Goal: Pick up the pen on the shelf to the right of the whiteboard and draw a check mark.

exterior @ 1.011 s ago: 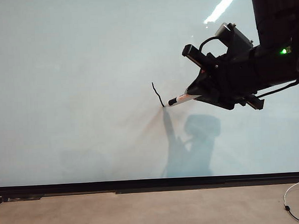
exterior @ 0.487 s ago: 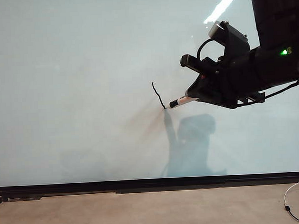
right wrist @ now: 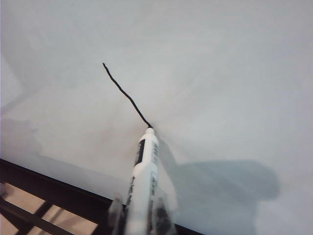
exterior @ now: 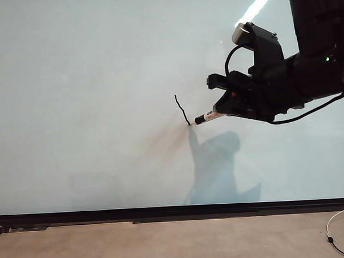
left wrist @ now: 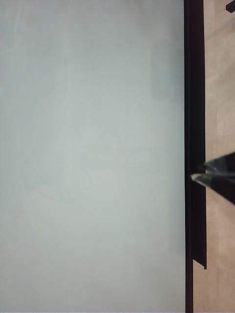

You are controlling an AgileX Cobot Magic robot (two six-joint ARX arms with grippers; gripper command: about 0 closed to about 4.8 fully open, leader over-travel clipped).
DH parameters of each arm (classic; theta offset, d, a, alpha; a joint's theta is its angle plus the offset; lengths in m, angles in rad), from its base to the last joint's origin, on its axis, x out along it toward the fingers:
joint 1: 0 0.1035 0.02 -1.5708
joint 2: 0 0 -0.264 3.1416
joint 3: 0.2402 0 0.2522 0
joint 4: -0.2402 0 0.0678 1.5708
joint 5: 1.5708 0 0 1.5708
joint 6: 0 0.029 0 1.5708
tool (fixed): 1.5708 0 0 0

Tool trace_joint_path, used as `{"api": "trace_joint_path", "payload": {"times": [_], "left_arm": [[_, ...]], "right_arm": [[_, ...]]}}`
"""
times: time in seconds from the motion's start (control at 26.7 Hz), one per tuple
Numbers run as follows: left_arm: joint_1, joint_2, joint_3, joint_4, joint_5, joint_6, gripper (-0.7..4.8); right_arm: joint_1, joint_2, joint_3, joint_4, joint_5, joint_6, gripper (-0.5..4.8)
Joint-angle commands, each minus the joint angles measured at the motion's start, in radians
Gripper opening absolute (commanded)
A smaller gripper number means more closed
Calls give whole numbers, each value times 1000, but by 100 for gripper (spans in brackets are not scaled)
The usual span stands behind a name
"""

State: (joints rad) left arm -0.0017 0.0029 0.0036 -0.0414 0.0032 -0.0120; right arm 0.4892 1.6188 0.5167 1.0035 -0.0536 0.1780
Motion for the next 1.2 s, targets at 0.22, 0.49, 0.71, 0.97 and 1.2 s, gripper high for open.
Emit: {"api": "trace_joint_path", "payload": {"times": [0.22, 0.49, 0.71, 0.97, 1.2], "left_arm": [[0, 0, 3, 13, 0, 4, -5], [0, 0, 3, 13, 0, 4, -5], [0, 0, 3, 12, 0, 4, -4], [0, 0, 3, 13, 0, 4, -5], [0, 0, 3, 13, 0, 4, -5]], "right_arm": [[-2, -6, 5, 10, 13, -132, -6], [-3, -51, 5, -31, 53, -165, -6], [-5, -69, 4, -35, 58, -179, -6], [-8, -100, 4, -70, 79, -190, -6], [-13, -137, 4, -96, 82, -210, -6]]}}
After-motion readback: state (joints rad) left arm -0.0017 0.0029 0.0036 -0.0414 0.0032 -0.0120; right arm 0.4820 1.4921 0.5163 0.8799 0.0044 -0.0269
